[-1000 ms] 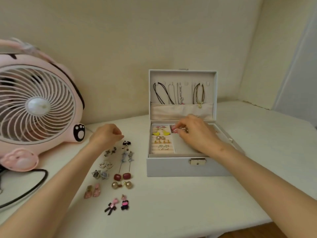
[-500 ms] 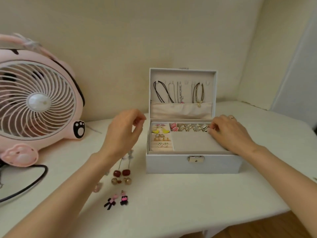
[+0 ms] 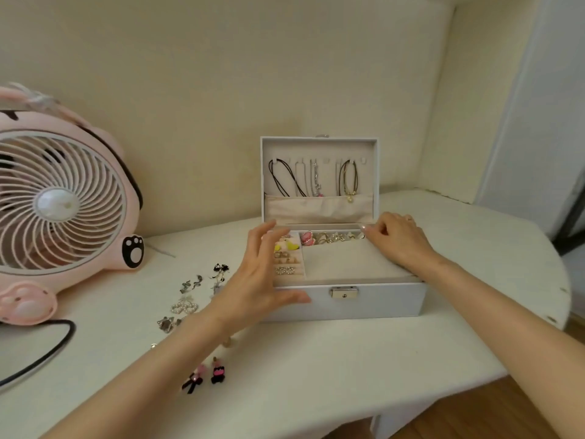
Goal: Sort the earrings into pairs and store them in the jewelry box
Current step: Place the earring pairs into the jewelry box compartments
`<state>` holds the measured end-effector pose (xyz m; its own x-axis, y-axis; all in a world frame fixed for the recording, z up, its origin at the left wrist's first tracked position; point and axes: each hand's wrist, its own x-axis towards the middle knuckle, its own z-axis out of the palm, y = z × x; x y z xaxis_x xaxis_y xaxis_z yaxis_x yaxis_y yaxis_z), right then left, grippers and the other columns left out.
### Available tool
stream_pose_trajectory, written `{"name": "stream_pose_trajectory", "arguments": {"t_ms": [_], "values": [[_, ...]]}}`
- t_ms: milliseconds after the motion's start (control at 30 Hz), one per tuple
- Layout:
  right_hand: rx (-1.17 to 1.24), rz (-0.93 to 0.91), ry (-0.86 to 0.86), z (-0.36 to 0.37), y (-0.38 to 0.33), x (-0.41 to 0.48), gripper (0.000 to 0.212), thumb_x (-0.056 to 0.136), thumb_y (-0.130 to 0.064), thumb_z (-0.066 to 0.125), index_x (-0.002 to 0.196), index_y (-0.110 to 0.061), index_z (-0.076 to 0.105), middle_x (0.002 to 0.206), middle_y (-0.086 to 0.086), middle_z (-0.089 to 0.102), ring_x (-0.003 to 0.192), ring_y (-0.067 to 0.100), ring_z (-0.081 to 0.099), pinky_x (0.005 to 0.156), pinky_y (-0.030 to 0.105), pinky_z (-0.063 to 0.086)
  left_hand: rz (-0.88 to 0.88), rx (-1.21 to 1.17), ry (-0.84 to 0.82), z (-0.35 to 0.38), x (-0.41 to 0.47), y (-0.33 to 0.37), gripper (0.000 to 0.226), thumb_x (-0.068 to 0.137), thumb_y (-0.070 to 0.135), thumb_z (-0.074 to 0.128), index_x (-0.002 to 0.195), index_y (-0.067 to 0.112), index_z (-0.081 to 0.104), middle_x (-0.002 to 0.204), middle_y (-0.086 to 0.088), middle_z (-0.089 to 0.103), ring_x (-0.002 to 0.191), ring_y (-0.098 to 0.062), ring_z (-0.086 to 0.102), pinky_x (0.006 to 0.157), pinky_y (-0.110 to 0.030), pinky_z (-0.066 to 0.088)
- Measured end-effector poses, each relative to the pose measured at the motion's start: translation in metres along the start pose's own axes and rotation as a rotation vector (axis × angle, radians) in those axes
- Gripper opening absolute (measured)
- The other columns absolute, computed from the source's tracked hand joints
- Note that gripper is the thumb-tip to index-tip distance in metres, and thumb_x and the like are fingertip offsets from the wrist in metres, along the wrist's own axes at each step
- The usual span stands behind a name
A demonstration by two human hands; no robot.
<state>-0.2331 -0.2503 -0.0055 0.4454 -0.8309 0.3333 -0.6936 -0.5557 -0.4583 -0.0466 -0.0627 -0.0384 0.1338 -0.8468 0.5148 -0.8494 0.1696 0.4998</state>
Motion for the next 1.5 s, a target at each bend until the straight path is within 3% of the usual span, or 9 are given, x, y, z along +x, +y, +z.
{"name": "stream_pose_trajectory", "arguments": {"t_ms": [300, 433, 500, 767, 833, 933, 1033, 1233, 1500], "values": [[0.512, 0.144, 0.080, -0.006, 0.012, -0.001, 0.024, 0.093, -0.032, 0.051, 0.092, -0.010, 0.062, 0.084, -0.001, 0.059, 0.079, 0.015, 0.054, 0.071, 0.031, 0.042, 0.030, 0.528, 0.246, 0.013, -0.001, 0.009, 0.049, 0.065, 0.039, 0.079, 0.099, 0.013, 0.055, 0.114, 0.001, 0.054, 0.087, -0.018, 0.058, 0.046, -0.027, 0.040], [0.941, 0.322, 0.071, -0.015, 0.020, -0.002, 0.016, 0.092, -0.009, 0.048, 0.091, -0.013, 0.063, 0.085, 0.007, 0.061, 0.068, 0.012, 0.054, 0.058, 0.022, 0.039, 0.559, 0.831, 0.217, 0.012, -0.001, 0.030, 0.013, 0.078, 0.009, 0.063, 0.090, 0.012, 0.057, 0.092, -0.004, 0.060, 0.084, -0.023, 0.045, 0.073, -0.032, 0.035], [1.105, 0.377, 0.041, -0.019, 0.025, -0.006, 0.022, 0.091, -0.001, 0.045, 0.102, -0.011, 0.061, 0.086, 0.005, 0.063, 0.072, 0.011, 0.058, 0.062, 0.021, 0.042, 0.746, 0.937, 0.129, 0.014, -0.004, 0.044, 0.028, 0.090, 0.000, 0.034, 0.096, 0.010, 0.059, 0.094, -0.006, 0.059, 0.084, -0.023, 0.041, 0.076, -0.032, 0.031], [1.994, 0.308, -0.041, -0.037, 0.024, -0.024, 0.047, 0.081, 0.016, 0.031, 0.121, -0.003, 0.047, 0.118, 0.024, 0.057, 0.108, 0.032, 0.063, 0.085, 0.038, 0.056, 0.556, 1.405, 0.079, 0.054, -0.010, 0.047, 0.064, 0.087, -0.011, -0.006, 0.135, 0.006, 0.032, 0.126, -0.009, 0.038, 0.099, -0.022, 0.035, 0.083, -0.033, 0.026], [1.873, 0.263, 0.014, -0.035, 0.020, -0.029, 0.046, 0.081, 0.017, 0.034, 0.121, -0.003, 0.047, 0.116, 0.021, 0.059, 0.109, 0.030, 0.062, 0.085, 0.038, 0.056, 0.464, 1.400, 0.141, 0.054, -0.007, 0.042, 0.064, 0.087, -0.011, -0.007, 0.133, 0.007, 0.034, 0.120, -0.010, 0.040, 0.100, -0.024, 0.036, 0.085, -0.034, 0.026], [0.937, 0.291, 0.244, -0.023, 0.025, -0.033, 0.032, 0.086, 0.005, 0.050, 0.111, -0.013, 0.058, 0.099, 0.004, 0.062, 0.103, 0.024, 0.061, 0.081, 0.032, 0.051, 0.458, 1.356, 0.206, 0.055, -0.004, 0.037, 0.050, 0.084, -0.002, 0.021, 0.130, 0.011, 0.036, 0.113, -0.012, 0.042, 0.101, -0.026, 0.036, 0.084, -0.035, 0.027], [0.393, 0.341, 0.106, -0.009, 0.034, -0.036, 0.026, 0.086, -0.025, 0.060, 0.111, -0.020, 0.054, 0.095, 0.001, 0.056, 0.095, 0.024, 0.057, 0.080, 0.034, 0.044, 0.428, 1.273, 0.211, 0.054, 0.000, 0.039, 0.068, 0.062, 0.002, 0.046, 0.127, 0.019, 0.037, 0.107, -0.013, 0.042, 0.100, -0.026, 0.036, 0.084, -0.036, 0.026], [0.293, 0.313, 0.010, -0.009, 0.031, -0.033, 0.040, 0.084, -0.015, 0.051, 0.048, -0.018, 0.036, 0.047, -0.002, 0.038, 0.054, 0.021, 0.035, 0.059, 0.029, 0.030, 0.376, 1.214, 0.234, 0.054, 0.006, 0.037, 0.076, 0.053, -0.007, 0.028, 0.120, 0.026, 0.039, 0.094, -0.010, 0.039, 0.088, -0.026, 0.034, 0.081, -0.035, 0.026], [0.227, 0.352, 0.036, -0.017, 0.041, -0.018, 0.042, 0.084, -0.014, 0.051, 0.046, -0.019, 0.035, 0.047, -0.002, 0.038, 0.054, 0.020, 0.034, 0.055, 0.031, 0.026, 0.299, 1.015, 0.123, 0.057, 0.022, 0.041, 0.087, 0.039, 0.012, 0.085, 0.115, 0.028, 0.045, 0.078, -0.007, 0.051, 0.080, -0.024, 0.033, 0.068, -0.033, 0.022]]}}
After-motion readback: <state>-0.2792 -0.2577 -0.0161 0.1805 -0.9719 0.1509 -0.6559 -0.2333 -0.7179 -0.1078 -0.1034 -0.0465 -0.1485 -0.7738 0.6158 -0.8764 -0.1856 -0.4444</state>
